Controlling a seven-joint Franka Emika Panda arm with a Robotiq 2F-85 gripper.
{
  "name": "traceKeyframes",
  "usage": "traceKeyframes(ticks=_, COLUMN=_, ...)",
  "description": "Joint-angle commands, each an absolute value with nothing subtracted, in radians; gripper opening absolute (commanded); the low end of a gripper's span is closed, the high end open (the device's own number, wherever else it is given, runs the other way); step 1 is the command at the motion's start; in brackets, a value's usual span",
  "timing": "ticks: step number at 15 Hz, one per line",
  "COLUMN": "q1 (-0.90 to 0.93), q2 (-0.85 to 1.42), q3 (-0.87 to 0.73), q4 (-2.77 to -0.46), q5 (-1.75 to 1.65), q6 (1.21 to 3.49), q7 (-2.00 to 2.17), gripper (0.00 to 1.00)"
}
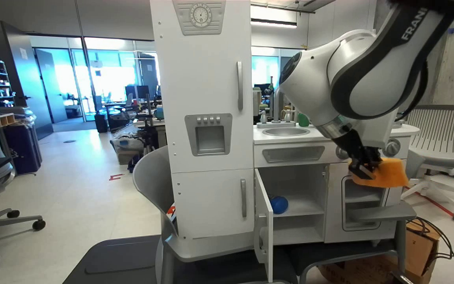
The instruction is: Pick the blue bottle and the orange object and put them in the bottom drawer, the close the drawer door
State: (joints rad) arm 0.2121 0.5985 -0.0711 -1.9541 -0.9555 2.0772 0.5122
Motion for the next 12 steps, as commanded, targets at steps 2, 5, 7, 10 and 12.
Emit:
traceKeyframes(ticks=2, q1=0.222, q2=0.715, q3=-0.062, q4=-1.821, q5=-1.062, q6=2.246, q7=0.713, gripper=0.02)
traceKeyframes(ticks=5, q1=0.242, q2=0.781, q3=-0.074, q4=-1.760, q5=-1.167, q6=2.377, q7=0.859, gripper=0.02)
traceKeyframes(ticks=7, q1=0.246, q2=0.832, q3=-0.091, q4=-1.726, q5=-1.264, q6=2.454, q7=0.967, gripper=0.02)
traceKeyframes(ticks=10, q1=0.230, q2=0.898, q3=-0.091, q4=-1.683, q5=-1.382, q6=2.499, q7=1.074, gripper=0.02)
traceKeyframes(ticks=12, q1=0.217, q2=0.938, q3=-0.091, q4=-1.637, q5=-1.462, q6=2.515, q7=1.127, gripper=0.02)
